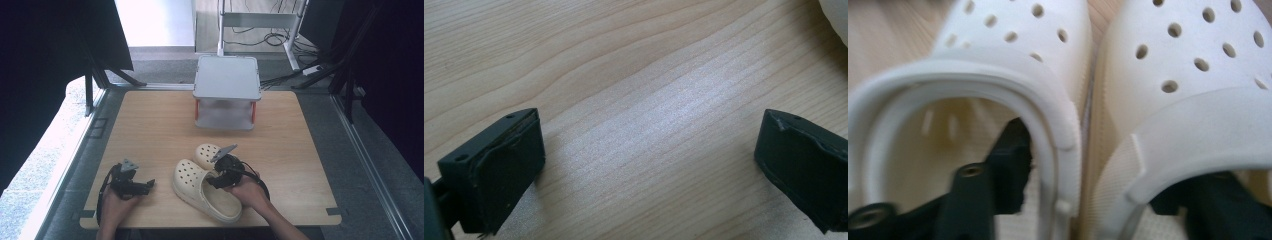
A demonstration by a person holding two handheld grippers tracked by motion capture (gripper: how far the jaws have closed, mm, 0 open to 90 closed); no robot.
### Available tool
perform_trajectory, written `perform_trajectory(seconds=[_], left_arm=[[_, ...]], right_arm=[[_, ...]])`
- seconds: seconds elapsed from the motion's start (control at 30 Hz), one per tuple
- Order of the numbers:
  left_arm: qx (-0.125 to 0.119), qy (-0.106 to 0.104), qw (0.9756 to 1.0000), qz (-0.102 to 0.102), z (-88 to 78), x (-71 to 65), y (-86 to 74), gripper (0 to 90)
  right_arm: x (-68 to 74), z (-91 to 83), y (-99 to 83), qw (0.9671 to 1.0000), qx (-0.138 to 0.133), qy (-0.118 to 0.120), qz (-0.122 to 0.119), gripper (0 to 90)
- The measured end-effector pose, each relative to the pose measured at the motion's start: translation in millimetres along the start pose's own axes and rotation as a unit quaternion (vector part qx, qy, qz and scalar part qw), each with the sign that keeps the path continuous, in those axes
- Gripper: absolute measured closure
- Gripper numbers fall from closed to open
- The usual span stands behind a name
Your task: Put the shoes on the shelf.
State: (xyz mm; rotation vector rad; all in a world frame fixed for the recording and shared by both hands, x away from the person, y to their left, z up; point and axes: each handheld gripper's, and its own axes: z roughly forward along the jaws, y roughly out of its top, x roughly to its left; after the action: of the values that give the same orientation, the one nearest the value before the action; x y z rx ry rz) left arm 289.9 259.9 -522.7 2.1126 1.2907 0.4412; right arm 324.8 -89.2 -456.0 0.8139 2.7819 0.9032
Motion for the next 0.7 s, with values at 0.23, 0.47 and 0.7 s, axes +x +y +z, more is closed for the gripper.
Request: perform_trajectory(seconds=[0.23,0.47,0.7], left_arm=[[-0.001,0.0,1.0,-0.002,0.2,-0.2,0.0,0.0],[-0.002,0.0,1.0,-0.002,0.2,-0.3,0.0,0.0],[-0.002,0.0,1.0,-0.002,0.2,-0.3,0.0,0.0]], right_arm=[[-1.1,-0.3,2.4,0.9998,0.011,0.015,0.01,63.1],[-3.5,-8.2,3.6,0.9997,-0.001,0.02,0.015,64.5],[-6.6,-30.2,9.1,0.9997,-0.009,0.019,0.014,64.5]])
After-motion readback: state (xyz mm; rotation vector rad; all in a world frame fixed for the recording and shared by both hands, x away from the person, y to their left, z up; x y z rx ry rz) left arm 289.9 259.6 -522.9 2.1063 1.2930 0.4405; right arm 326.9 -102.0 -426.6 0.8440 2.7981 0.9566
